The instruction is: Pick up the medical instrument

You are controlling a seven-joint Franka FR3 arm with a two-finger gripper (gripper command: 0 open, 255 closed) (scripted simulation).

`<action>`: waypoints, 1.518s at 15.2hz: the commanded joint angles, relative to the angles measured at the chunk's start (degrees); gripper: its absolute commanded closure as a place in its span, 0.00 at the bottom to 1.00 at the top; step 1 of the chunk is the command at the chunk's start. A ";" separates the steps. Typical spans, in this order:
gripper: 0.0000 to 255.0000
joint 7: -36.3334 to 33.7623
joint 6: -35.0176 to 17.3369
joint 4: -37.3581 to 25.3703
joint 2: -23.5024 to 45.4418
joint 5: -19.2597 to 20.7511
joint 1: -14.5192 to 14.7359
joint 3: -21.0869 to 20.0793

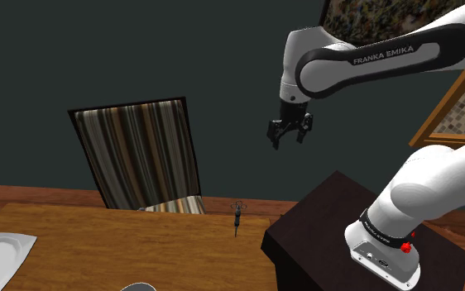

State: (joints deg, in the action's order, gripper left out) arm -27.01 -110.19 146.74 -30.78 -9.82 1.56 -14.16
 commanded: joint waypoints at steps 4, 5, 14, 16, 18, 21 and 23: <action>0.00 -7.19 -6.49 0.24 8.36 -4.38 1.04 -3.92; 0.00 -8.52 -7.90 0.09 10.29 -5.16 1.22 -4.65; 0.00 -20.07 -20.55 -4.58 30.08 -9.92 3.16 -9.84; 0.00 -22.50 -23.15 -6.38 34.87 -10.43 3.83 -10.46; 0.00 -24.84 -25.59 -8.45 39.69 -10.82 4.64 -10.84; 0.00 -25.77 -28.21 -9.47 43.50 -10.68 5.29 -10.76; 0.00 -25.66 -29.73 -9.47 45.08 -10.35 5.49 -10.58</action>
State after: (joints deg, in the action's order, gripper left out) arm -52.47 -138.95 137.43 13.20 -20.35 6.81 -24.78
